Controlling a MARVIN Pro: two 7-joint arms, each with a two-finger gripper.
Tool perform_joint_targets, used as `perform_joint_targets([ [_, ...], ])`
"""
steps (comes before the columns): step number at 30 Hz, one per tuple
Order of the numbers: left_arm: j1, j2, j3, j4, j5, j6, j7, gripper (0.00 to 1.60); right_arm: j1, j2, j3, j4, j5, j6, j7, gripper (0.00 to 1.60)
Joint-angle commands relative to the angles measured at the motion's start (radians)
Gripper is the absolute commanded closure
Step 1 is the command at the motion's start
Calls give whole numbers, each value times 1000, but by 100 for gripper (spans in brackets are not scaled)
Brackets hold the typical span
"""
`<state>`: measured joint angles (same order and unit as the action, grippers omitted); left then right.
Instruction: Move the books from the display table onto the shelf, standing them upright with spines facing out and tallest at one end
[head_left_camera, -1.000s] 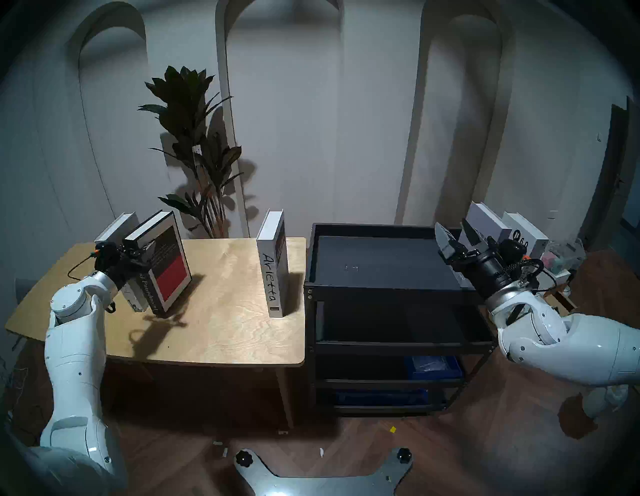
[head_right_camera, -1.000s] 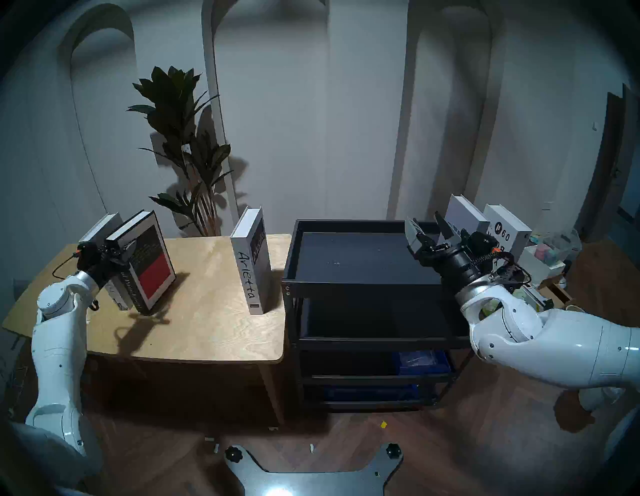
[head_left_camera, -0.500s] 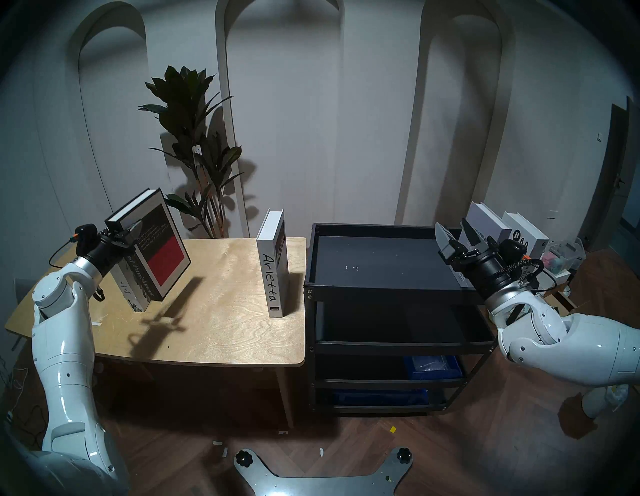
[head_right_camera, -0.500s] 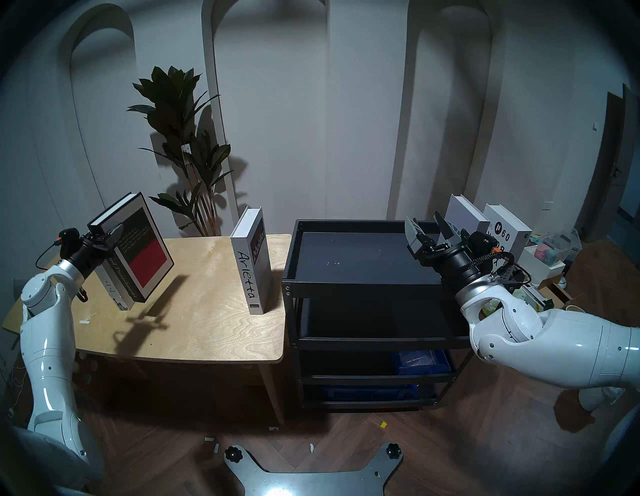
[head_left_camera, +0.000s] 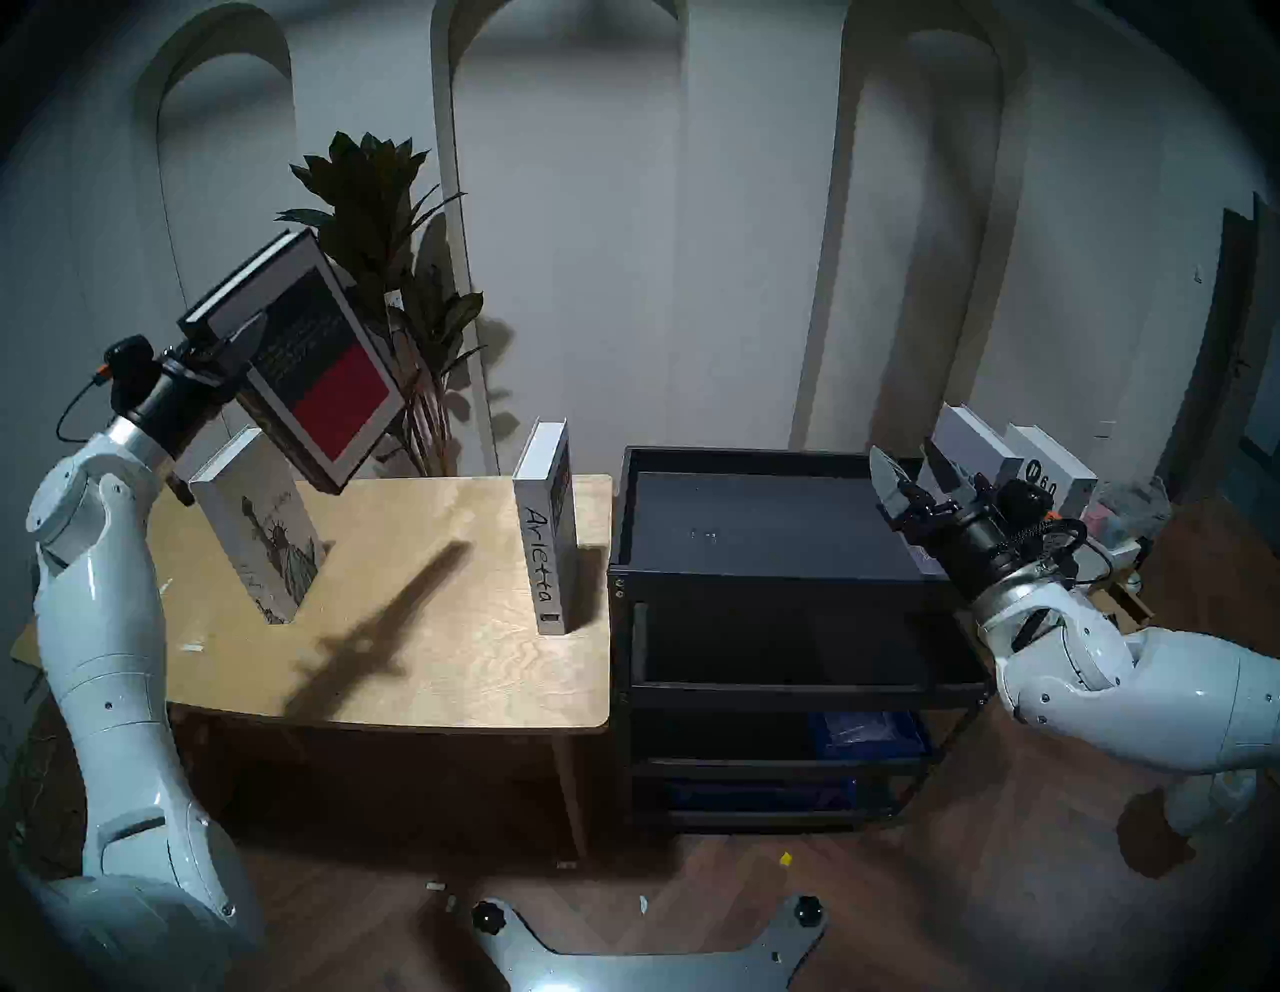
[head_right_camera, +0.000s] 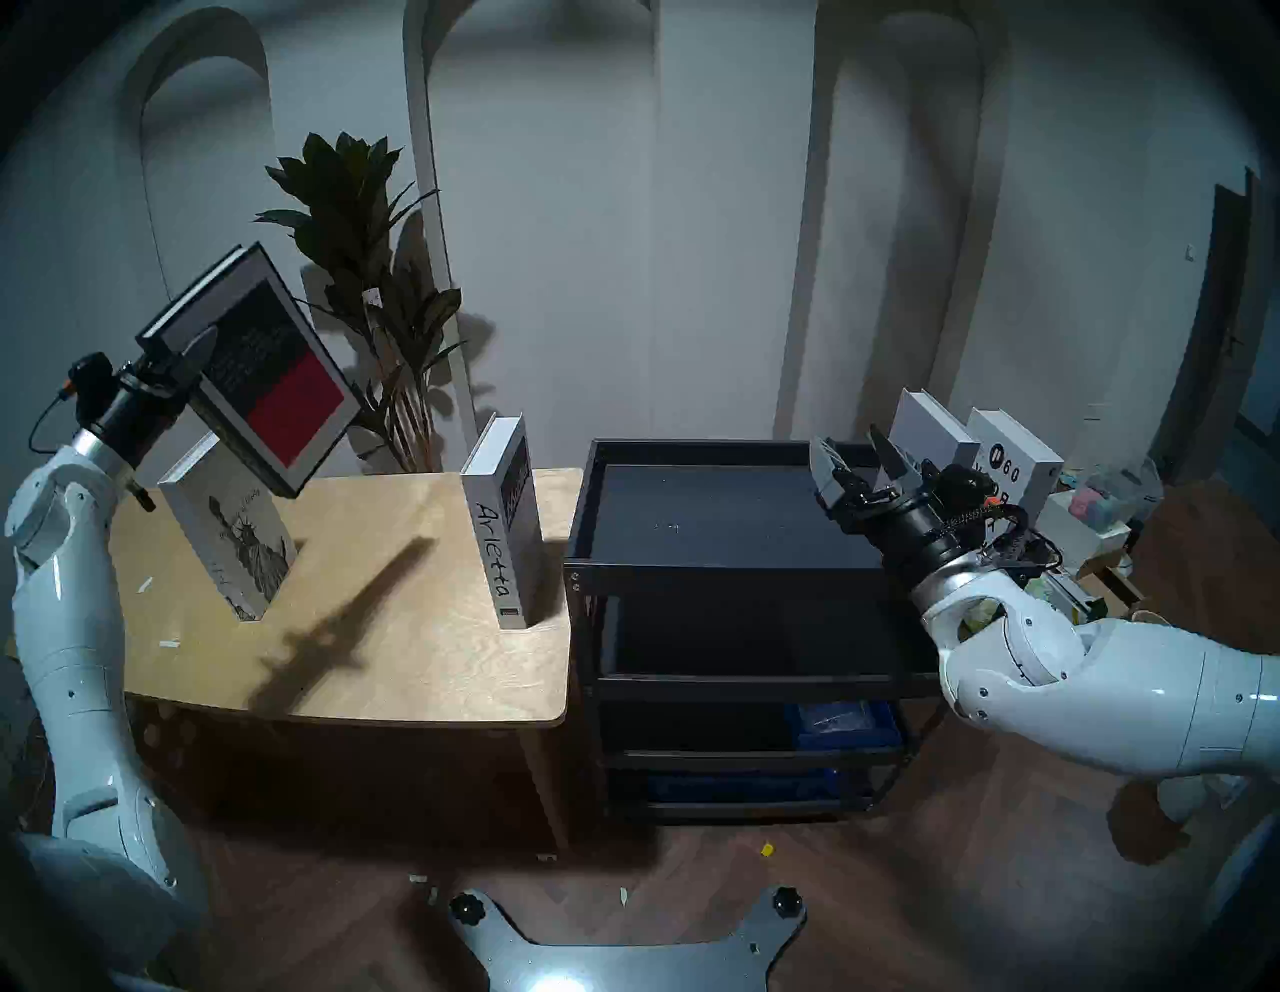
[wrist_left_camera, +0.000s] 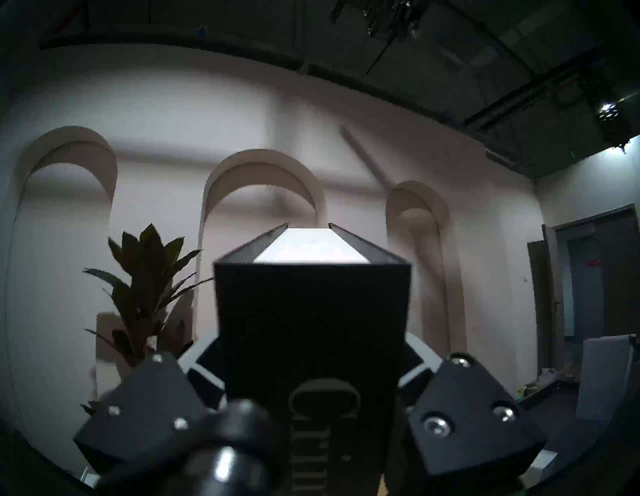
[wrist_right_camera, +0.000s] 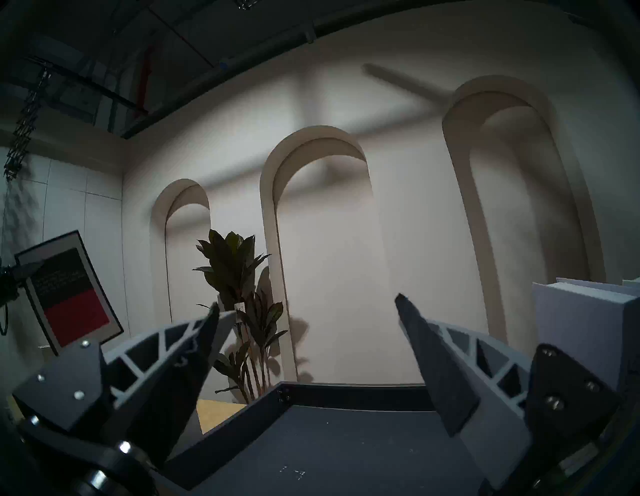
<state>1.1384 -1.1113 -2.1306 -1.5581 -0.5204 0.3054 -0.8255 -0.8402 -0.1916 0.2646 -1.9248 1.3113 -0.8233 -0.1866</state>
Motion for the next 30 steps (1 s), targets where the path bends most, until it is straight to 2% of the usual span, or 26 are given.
perform_joint_targets([
  [1, -99, -26, 17, -120, -29, 73, 83, 160, 11, -2, 10, -3, 0, -3, 0, 0],
  [7, -123, -42, 73, -206, 7, 148, 196, 160, 12, -2, 9, -3, 0, -3, 0, 0],
  [11, -121, -51, 113, -265, 60, 206, 281, 160, 13, -2, 9, -3, 0, -3, 0, 0],
  [14, -122, -80, 133, -309, 101, 258, 341, 160, 13, -2, 9, -3, 0, -3, 0, 0],
  [16, -122, -79, 142, -314, 117, 265, 352, 160, 13, -2, 8, -3, 0, -3, 0, 0],
  [21, -168, -114, 198, -342, 198, 354, 476, 160, 13, -1, 7, -3, 0, -3, 0, 0],
  [23, -179, -120, 208, -344, 210, 367, 494, 160, 13, -1, 7, -3, 0, -3, 0, 0],
  [24, -200, -135, 233, -352, 230, 398, 534, 160, 13, -1, 6, -3, 0, -3, 0, 0],
  [26, -210, -141, 242, -354, 237, 408, 539, 160, 14, -1, 6, -3, 0, -3, 0, 0],
  [30, -245, -174, 299, -370, 274, 463, 627, 160, 14, -1, 5, -3, 0, -3, 0, 0],
])
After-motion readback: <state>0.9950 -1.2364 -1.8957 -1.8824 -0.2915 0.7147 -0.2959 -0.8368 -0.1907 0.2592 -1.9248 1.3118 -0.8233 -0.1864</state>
